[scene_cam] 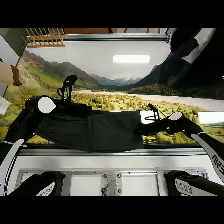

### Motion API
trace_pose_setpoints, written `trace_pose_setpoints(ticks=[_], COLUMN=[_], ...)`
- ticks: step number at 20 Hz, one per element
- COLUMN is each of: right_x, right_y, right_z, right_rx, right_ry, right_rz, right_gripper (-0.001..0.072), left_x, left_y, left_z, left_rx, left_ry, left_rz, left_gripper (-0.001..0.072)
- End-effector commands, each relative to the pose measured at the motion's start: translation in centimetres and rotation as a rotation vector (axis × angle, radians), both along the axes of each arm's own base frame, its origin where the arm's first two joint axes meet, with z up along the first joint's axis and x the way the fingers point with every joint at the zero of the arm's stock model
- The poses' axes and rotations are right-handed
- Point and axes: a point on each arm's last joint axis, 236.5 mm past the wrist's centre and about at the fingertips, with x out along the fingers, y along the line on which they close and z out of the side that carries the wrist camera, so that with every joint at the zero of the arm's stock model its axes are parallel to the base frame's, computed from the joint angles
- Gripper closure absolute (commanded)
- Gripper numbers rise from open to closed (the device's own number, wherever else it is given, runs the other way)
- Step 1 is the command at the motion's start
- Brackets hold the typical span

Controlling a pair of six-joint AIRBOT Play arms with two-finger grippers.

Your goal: Fold the clothes and pants, and hang the long-sleeved shirts on hangers.

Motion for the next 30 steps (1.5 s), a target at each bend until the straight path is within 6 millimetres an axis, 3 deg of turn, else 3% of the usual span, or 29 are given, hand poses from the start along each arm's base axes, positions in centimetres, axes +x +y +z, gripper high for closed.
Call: trace_pose_setpoints(ticks=[1,3,5,7,9,14,18,21,25,27,30], right_x=[-0.3,0.5,1.5,1.9,2.3,2.3,2.2,2.6,2.1,1.8,1.3], right_y=[-10.6,-17.2,-21.5,-23.2,-23.5,-20.9,-17.3,-14.4,-10.2,-8.6,-6.8], right_z=[-0.3,1.9,5.1,8.4,11.3,18.3,22.2,23.4,23.6,23.7,23.7], right_rx=[-0.348,-0.515,-0.585,-0.589,-0.589,-0.589,-0.585,-0.573,-0.536,-0.521,-0.498], right_ry=[0.063,0.066,0.054,0.05,0.049,0.034,0.003,-0.027,-0.024,-0.014,0.006], right_rz=[0.03,-0.015,-0.088,-0.136,-0.183,-0.242,-0.229,-0.218,-0.186,-0.188,-0.203], right_gripper=[0.0693,0.0693,0.0693,0.0693,0.0693,0.0693,0.0693,0.0693,0.0693,0.0693,0.0693], left_x=[-0.8,-1.6,-1.8,-1.4,-1.2,-1.4,-2.0,-1.6,-0.7,0.1,1.8], left_y=[-1.9,-4.7,-8.3,-11.4,-14.6,-21.4,-23.9,-24.8,-25.5,-25.2,-22.9], left_z=[-1.8,-3.9,-5.5,-6.9,-8.0,-10.4,-13.0,-14.1,-14.4,-14.3,-13.9], left_rx=[0.008,0.013,-0.021,-0.015,-0.006,0.006,0.036,0.045,0.042,0.037,0.042], left_ry=[0.052,0.081,0.124,0.148,0.159,0.162,0.217,0.237,0.232,0.224,0.25], left_rz=[-0.035,-0.086,-0.121,-0.173,-0.23,-0.356,-0.419,-0.437,-0.445,-0.429,-0.393], left_gripper=[0.0689,0.0689,0.069,0.0689,0.0689,0.0689,0.0689,0.0689,0.0689,0.0689,0.0689])
